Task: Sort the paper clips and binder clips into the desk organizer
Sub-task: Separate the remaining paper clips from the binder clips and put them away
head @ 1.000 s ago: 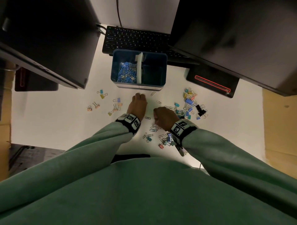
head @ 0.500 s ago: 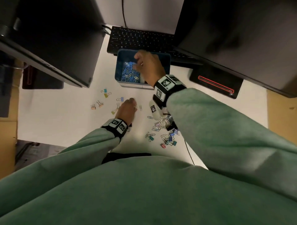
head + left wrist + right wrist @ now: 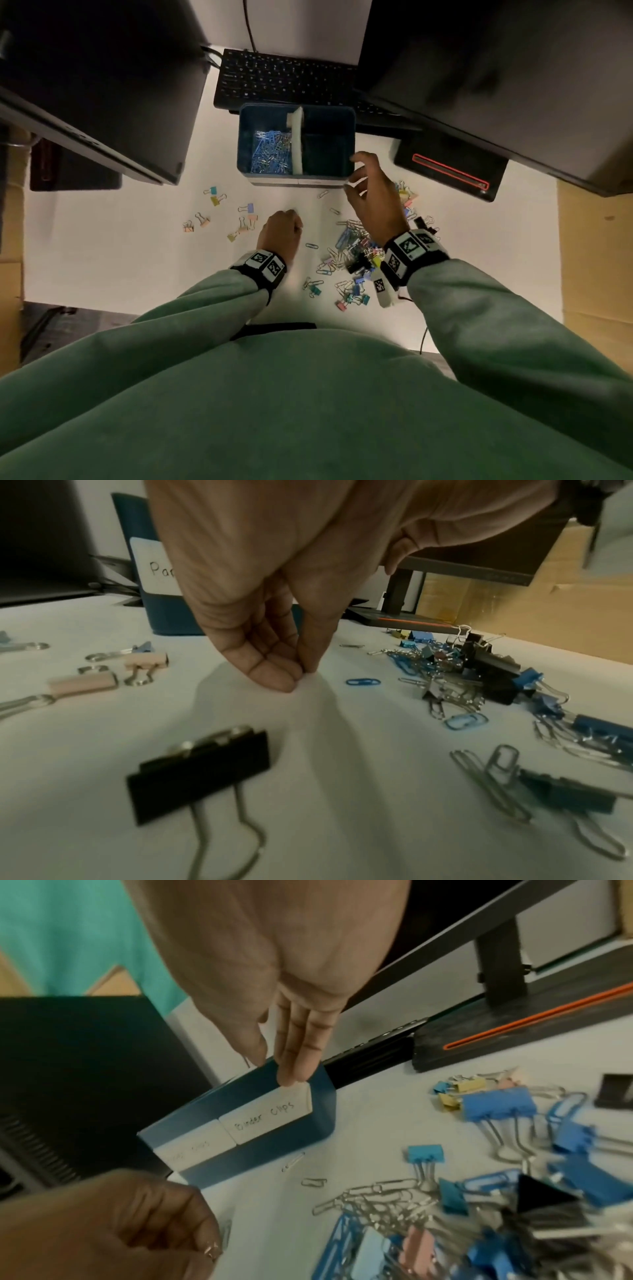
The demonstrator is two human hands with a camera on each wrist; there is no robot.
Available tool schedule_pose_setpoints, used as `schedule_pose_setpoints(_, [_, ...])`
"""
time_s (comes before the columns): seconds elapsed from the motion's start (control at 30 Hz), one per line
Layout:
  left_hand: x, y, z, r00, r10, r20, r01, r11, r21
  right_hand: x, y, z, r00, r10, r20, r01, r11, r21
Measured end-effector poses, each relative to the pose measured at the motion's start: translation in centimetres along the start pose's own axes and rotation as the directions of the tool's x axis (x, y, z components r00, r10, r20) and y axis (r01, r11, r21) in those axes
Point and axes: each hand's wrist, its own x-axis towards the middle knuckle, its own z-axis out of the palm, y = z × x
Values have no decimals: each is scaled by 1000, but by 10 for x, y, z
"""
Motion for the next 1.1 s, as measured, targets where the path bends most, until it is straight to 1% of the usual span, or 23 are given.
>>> schedule_pose_setpoints(0.03, [-1, 0, 0, 1000, -13, -3, 13, 1000, -27, -2, 2, -1, 999, 19, -38, -18, 1000, 22])
schedule_pose_setpoints(0.07, [-1, 1, 0, 1000, -29, -8, 28, 998, -55, -5, 7, -2, 998, 29, -63, -30, 999, -11])
schedule_pose_setpoints(0.1, [-2, 3, -1, 999, -50, -13, 49, 996, -78, -9, 13, -2, 998, 36, -61, -42, 994, -99])
schedule_pose_setpoints(0.13, [-1, 4, -1, 997, -73, -21, 71, 993, -94, -12, 21, 0, 998, 50, -24, -54, 975, -215])
schedule_pose_setpoints(0.17, [-1, 6, -1, 994, -104, -26, 100, 990, -102, -15, 29, 4, 996, 80, 43, -61, 942, -331])
schedule_pose_setpoints(0.23, [2, 12, 0, 985, -168, -28, 164, 982, -95, -19, 38, 16, 969, 160, 188, -39, 852, -523])
schedule_pose_setpoints(0.3, [4, 18, 0, 981, -191, -28, 190, 981, -38, -19, 38, 28, 952, 183, 245, 18, 767, -642])
schedule_pose_setpoints(0.33, [4, 21, 1, 983, -184, -28, 184, 983, -3, -18, 36, 32, 951, 176, 256, 38, 753, -656])
schedule_pose_setpoints(0.4, [5, 24, 3, 987, -156, -29, 157, 987, 42, -15, 34, 38, 945, 169, 281, 35, 799, -600])
schedule_pose_setpoints(0.43, [5, 25, 3, 989, -144, -29, 145, 988, 51, -15, 35, 39, 941, 170, 292, 23, 830, -557])
schedule_pose_setpoints(0.53, [6, 25, 3, 995, -103, -18, 104, 993, 58, -12, 41, 37, 931, 187, 313, -18, 882, -470])
schedule_pose_setpoints(0.6, [7, 25, 2, 998, -56, 12, 55, 995, 81, -12, 44, 32, 928, 201, 313, -83, 932, -353])
schedule_pose_setpoints(0.67, [7, 23, 2, 999, -4, 51, -2, 993, 116, -12, 45, 23, 923, 222, 314, -156, 962, -223])
schedule_pose_setpoints(0.73, [5, 21, -2, 996, 34, 84, -46, 990, 135, -13, 44, 13, 920, 215, 327, -182, 975, -130])
schedule_pose_setpoints(0.77, [3, 21, -6, 995, 50, 90, -60, 992, 115, -13, 40, 8, 921, 207, 331, -191, 978, -80])
schedule_pose_setpoints(0.8, [0, 22, -13, 995, 68, 75, -74, 995, 73, -12, 34, 3, 922, 203, 330, -209, 978, -18])
schedule_pose_setpoints(0.87, [-4, 26, -35, 995, 94, -26, -96, 993, -64, -9, 12, -3, 935, 174, 310, -221, 967, 124])
schedule_pose_setpoints(0.9, [-5, 28, -49, 992, 89, -95, -101, 986, -131, -4, -2, -5, 949, 136, 285, -194, 964, 183])
schedule_pose_setpoints(0.97, [3, 29, -81, 976, 39, -214, -85, 974, -211, 13, -33, -1, 973, 54, 227, -108, 966, 234])
schedule_pose_setpoints(1.03, [22, 26, -107, 956, -1, -293, -54, 983, -178, 38, -61, 10, 986, 7, 165, -48, 968, 246])
schedule_pose_setpoints(1.07, [33, 22, -116, 954, -14, -299, -31, 989, -145, 51, -72, 19, 990, -11, 141, -23, 971, 237])
schedule_pose_setpoints(1.1, [44, 17, -123, 962, -35, -272, 2, 992, -123, 63, -82, 29, 991, -33, 129, 6, 979, 204])
